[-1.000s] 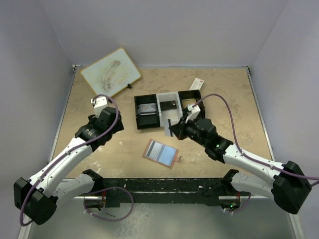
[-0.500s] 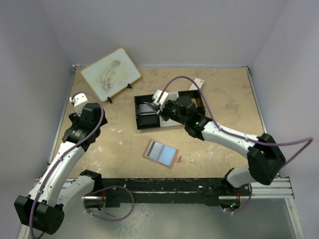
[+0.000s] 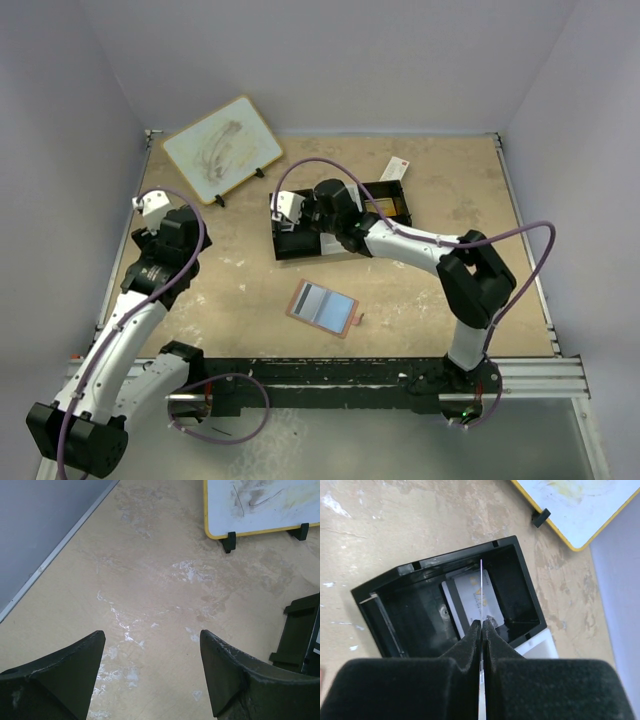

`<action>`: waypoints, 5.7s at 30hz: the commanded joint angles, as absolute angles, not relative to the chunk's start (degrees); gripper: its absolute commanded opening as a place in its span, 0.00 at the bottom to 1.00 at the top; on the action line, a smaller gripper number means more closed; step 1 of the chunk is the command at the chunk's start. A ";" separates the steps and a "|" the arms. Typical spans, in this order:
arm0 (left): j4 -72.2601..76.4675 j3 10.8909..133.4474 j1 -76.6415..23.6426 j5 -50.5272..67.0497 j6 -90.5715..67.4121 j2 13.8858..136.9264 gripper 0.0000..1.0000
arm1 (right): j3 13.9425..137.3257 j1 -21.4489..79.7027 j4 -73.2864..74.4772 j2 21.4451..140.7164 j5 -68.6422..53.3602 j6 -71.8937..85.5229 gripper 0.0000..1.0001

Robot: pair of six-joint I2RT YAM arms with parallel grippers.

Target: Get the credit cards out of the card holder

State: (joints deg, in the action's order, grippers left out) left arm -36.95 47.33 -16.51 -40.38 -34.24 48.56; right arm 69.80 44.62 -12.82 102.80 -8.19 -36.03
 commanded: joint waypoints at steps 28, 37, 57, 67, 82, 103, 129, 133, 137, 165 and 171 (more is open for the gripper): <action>-34.62 47.34 -16.26 -43.03 -33.62 46.26 0.75 | 88.46 44.38 -7.72 121.33 0.01 -57.59 0.08; -34.58 47.46 -16.26 -42.45 -33.46 46.90 0.75 | 87.40 44.38 -5.31 119.24 -1.72 -55.56 0.30; -34.66 47.37 -16.26 -42.71 -33.65 46.69 0.75 | 89.95 44.30 -1.43 115.23 -4.21 -18.93 0.30; -34.54 47.37 -16.23 -42.29 -33.62 46.83 0.75 | 100.21 45.52 15.88 121.16 -2.86 10.35 0.00; -34.71 47.37 -16.26 -42.29 -33.70 45.92 0.75 | 104.11 46.05 22.00 127.32 6.08 19.50 0.00; -34.52 47.37 -16.26 -41.71 -33.46 46.42 0.75 | 97.76 46.08 11.14 128.35 18.00 23.78 0.00; -34.41 47.21 -16.22 -41.02 -33.37 46.79 0.75 | 94.71 46.56 5.53 123.61 22.70 23.16 0.05; -33.91 47.11 -16.25 -39.91 -33.06 46.92 0.75 | 92.18 46.88 2.25 114.85 18.65 21.20 0.17; -33.66 46.96 -16.26 -38.71 -32.79 47.01 0.75 | 84.57 47.19 -3.59 104.78 18.70 22.16 0.24; -18.65 36.77 -26.41 -3.13 -42.26 57.96 0.68 | 29.96 52.99 -29.55 80.79 -2.61 66.16 0.42; -16.81 36.10 -33.24 -4.34 -44.52 62.51 0.53 | 29.37 53.24 -28.45 84.48 -0.60 70.02 0.34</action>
State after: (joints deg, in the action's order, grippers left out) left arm -21.08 36.73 -30.85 -4.62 -41.76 61.52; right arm 28.42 52.99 -27.31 83.92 -2.07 66.06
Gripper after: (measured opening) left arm 0.576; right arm 0.359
